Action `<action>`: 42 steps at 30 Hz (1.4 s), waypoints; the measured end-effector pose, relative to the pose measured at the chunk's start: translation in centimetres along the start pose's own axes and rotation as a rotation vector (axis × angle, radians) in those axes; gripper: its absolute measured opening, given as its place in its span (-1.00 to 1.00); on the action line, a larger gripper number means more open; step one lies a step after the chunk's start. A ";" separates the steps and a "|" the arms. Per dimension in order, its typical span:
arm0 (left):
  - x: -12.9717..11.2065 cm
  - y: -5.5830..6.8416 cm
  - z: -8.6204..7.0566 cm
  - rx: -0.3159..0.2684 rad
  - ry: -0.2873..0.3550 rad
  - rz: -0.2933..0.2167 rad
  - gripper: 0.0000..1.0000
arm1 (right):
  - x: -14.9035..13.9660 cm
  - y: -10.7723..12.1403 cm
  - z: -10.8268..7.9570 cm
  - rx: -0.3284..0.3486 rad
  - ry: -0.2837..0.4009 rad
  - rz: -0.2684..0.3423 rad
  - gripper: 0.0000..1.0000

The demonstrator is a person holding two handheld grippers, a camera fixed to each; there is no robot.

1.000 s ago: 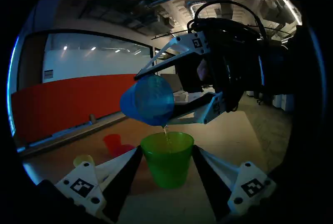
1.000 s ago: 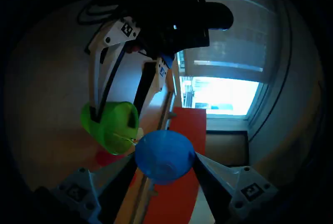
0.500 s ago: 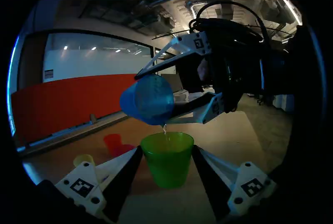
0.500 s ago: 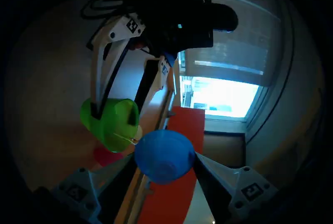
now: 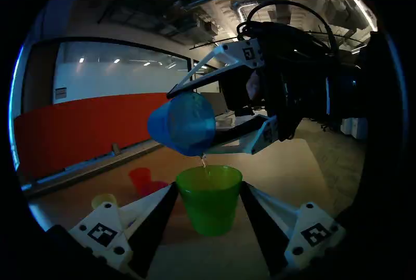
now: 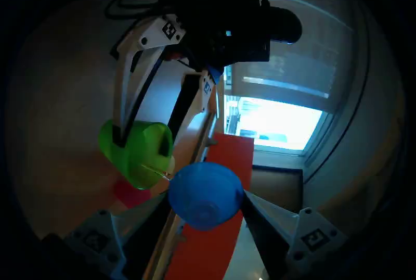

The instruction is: Pour water

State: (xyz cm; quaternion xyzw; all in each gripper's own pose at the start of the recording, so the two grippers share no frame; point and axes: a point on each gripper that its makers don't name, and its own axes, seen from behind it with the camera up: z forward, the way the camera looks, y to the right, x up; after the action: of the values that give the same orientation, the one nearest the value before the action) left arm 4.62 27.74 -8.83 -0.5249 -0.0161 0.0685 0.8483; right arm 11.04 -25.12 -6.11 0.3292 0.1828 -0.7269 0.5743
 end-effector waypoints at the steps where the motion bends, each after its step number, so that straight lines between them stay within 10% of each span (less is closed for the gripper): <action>1: 0.0 0.0 0.0 0.000 0.000 0.000 0.74 | 0.0 0.0 0.0 0.000 0.000 -0.003 0.83; 29: 0.1 0.3 0.0 -0.001 0.000 0.006 0.74 | -0.1 0.0 0.3 -0.011 0.000 -0.019 0.83; 42: 0.1 0.1 -0.1 0.001 -0.002 0.005 0.73 | -0.9 0.3 0.6 -0.008 0.019 0.177 0.83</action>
State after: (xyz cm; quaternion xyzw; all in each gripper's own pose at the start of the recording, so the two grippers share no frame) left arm 4.70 27.70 -9.02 -0.5243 -0.0156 0.0714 0.8484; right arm 11.29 -24.91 -5.04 0.3486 0.1615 -0.6695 0.6358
